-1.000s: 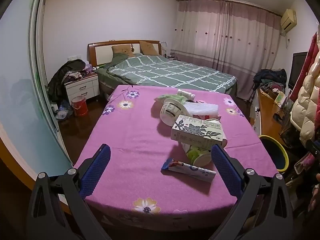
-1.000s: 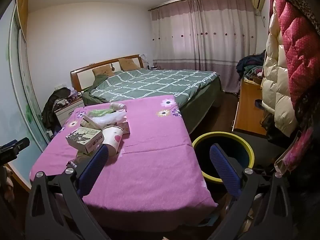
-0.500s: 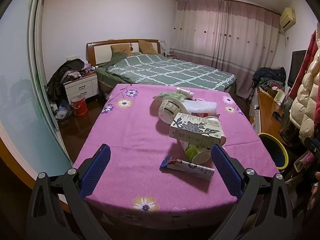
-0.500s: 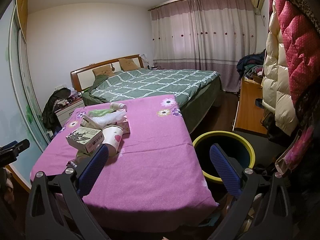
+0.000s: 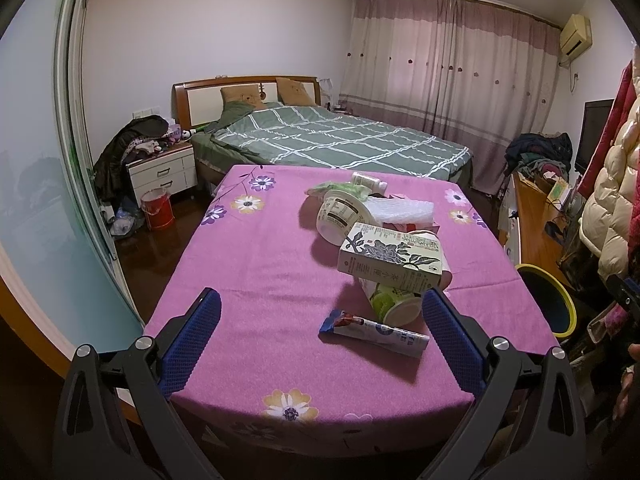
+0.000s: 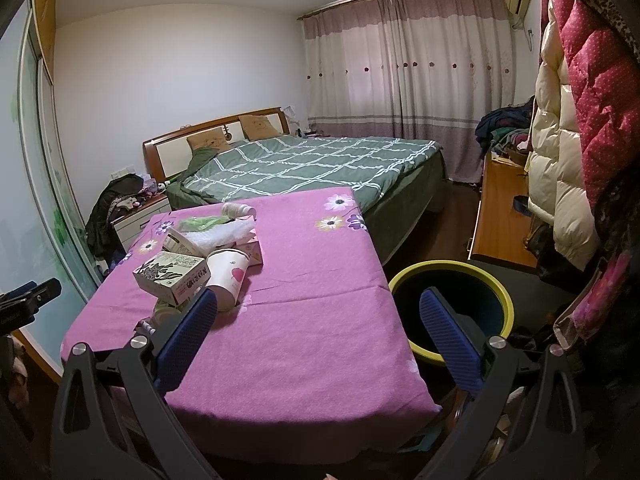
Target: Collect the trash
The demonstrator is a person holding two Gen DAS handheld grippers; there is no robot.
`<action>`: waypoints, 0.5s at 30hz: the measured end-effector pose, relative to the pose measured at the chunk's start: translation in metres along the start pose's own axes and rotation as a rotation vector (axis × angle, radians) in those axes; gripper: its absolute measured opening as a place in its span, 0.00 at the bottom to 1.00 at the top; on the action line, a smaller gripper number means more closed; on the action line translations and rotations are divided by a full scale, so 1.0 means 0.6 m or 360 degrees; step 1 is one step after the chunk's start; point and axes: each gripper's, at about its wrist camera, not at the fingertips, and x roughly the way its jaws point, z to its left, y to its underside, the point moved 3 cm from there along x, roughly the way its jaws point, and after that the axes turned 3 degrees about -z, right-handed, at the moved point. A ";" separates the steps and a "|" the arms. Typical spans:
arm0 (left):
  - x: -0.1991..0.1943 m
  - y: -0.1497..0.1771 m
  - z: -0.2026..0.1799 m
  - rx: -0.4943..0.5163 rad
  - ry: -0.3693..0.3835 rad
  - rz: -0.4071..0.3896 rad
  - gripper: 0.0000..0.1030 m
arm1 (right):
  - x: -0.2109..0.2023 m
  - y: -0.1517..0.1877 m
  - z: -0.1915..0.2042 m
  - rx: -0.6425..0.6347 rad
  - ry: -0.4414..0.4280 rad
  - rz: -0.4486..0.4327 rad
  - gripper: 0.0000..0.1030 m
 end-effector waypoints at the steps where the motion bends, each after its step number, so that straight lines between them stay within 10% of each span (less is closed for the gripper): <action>1: 0.000 0.000 0.000 0.0000 0.0000 0.0000 0.96 | 0.001 0.000 0.000 0.0001 -0.0001 0.0001 0.94; 15: 0.000 -0.001 -0.002 0.0001 -0.0001 0.0007 0.96 | 0.003 0.002 0.002 0.0002 -0.0007 0.0001 0.94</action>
